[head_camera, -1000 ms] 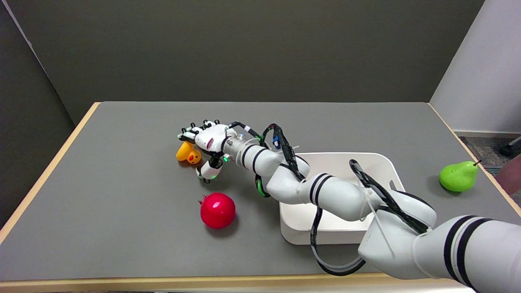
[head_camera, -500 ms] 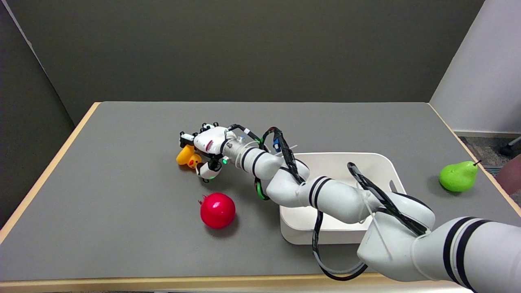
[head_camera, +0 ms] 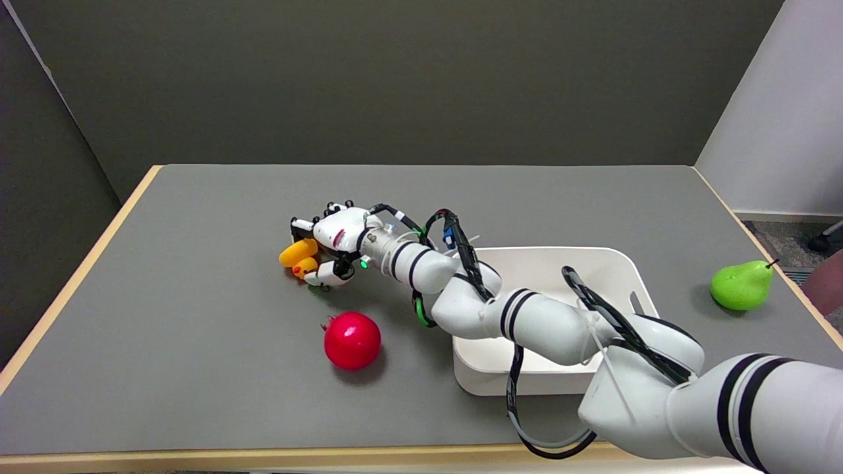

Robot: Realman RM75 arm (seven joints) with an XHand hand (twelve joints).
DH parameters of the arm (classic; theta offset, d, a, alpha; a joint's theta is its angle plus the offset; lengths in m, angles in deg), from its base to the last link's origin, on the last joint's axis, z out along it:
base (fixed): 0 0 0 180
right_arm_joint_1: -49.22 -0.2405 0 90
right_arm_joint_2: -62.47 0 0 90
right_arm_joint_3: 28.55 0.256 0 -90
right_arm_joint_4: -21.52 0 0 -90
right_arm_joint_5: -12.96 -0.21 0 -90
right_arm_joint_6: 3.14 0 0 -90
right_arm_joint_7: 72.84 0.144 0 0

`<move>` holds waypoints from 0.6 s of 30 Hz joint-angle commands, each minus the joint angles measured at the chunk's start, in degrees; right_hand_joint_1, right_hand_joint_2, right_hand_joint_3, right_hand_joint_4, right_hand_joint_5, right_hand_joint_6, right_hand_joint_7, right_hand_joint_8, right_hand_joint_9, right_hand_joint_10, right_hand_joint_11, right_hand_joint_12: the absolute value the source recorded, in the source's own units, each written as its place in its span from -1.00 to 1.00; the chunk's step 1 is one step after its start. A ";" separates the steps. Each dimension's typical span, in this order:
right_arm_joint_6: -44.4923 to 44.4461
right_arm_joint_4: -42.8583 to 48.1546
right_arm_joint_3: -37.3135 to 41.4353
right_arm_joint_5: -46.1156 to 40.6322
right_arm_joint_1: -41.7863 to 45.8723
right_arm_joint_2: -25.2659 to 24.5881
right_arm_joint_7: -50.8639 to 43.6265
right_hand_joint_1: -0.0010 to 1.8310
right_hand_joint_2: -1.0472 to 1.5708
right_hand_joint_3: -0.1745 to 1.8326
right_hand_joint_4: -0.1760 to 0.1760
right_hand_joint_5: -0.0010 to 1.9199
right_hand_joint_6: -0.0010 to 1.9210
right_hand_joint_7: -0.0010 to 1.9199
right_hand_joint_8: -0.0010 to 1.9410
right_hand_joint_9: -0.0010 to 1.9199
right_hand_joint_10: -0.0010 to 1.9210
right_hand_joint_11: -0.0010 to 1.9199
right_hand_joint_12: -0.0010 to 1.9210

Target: Pick up the yellow duck.

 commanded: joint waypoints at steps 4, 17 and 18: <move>-0.69 3.64 4.28 0.34 0.93 1.23 -1.57 -0.21 0.75 -0.50 1.00 -0.48 0.81 -0.46 -0.18 -0.48 0.03 -0.91 0.14; -0.77 27.23 18.71 -0.06 4.44 8.52 -13.16 -0.13 0.72 -0.50 0.82 -0.42 0.73 -0.39 -0.14 -0.43 0.12 -0.87 0.23; -0.77 28.79 19.80 -0.06 4.92 9.12 -13.62 -0.13 0.72 -0.50 0.81 -0.42 0.72 -0.39 -0.14 -0.43 0.12 -0.86 0.24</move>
